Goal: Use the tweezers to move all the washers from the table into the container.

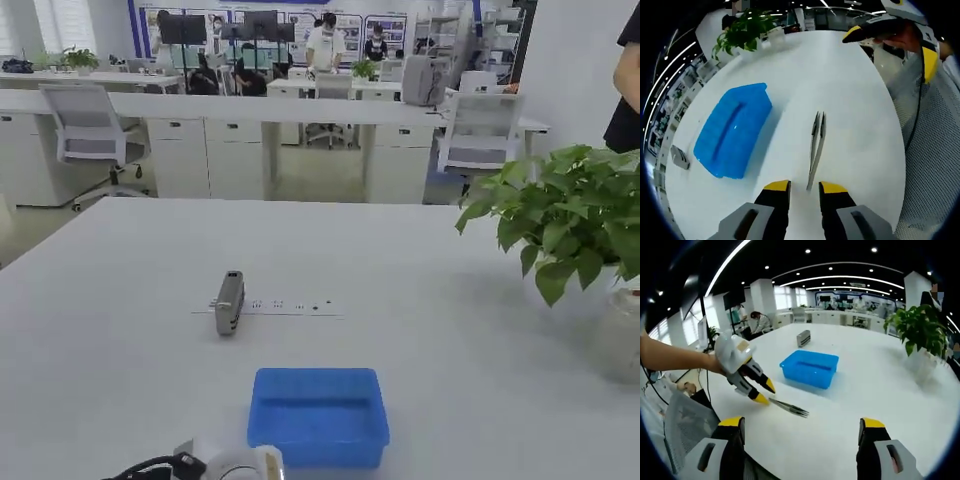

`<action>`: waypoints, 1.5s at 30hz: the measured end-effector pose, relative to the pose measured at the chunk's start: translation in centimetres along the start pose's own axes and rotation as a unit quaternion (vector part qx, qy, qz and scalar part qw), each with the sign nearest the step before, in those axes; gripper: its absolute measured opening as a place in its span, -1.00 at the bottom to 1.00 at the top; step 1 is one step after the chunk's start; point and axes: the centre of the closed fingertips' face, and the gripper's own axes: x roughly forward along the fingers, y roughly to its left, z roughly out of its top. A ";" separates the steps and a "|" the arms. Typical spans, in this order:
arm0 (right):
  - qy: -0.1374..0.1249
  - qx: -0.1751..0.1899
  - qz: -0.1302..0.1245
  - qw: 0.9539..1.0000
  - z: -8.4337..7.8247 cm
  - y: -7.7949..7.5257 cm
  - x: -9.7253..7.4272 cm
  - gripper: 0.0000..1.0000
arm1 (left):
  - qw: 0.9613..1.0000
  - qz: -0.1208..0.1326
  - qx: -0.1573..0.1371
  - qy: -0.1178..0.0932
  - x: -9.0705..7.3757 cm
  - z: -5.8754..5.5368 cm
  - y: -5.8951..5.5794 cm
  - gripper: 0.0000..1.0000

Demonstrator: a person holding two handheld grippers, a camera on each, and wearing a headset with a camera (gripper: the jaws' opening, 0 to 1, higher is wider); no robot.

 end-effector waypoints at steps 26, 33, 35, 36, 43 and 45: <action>0.012 -0.011 -0.032 0.999 -0.5 -0.9 -0.1 0.98 | 0.900 0.206 -0.342 -0.173 -14.4 -3.4 -0.8 0.98; 0.005 -0.002 -0.034 0.999 -0.4 -1.1 -0.3 0.98 | 0.878 0.266 -0.359 -0.174 -16.0 -4.6 -1.1 0.98; 0.002 0.001 -0.035 0.999 -0.3 -1.2 -0.4 0.98 | 0.877 0.264 -0.365 -0.169 -15.9 -4.9 -1.3 0.98; 0.002 0.003 -0.035 0.999 -0.3 -1.2 -0.4 0.98 | 0.873 0.267 -0.370 -0.173 -16.1 -5.1 -1.5 0.98; 0.002 0.013 -0.028 1.000 -0.4 -1.2 -0.4 0.98 | 0.865 0.275 -0.382 -0.171 -16.4 -6.2 -1.8 0.98; 0.004 0.013 -0.026 1.000 -0.5 -1.0 -0.3 0.98 | 0.863 0.275 -0.386 -0.172 -16.4 -6.3 -1.8 0.98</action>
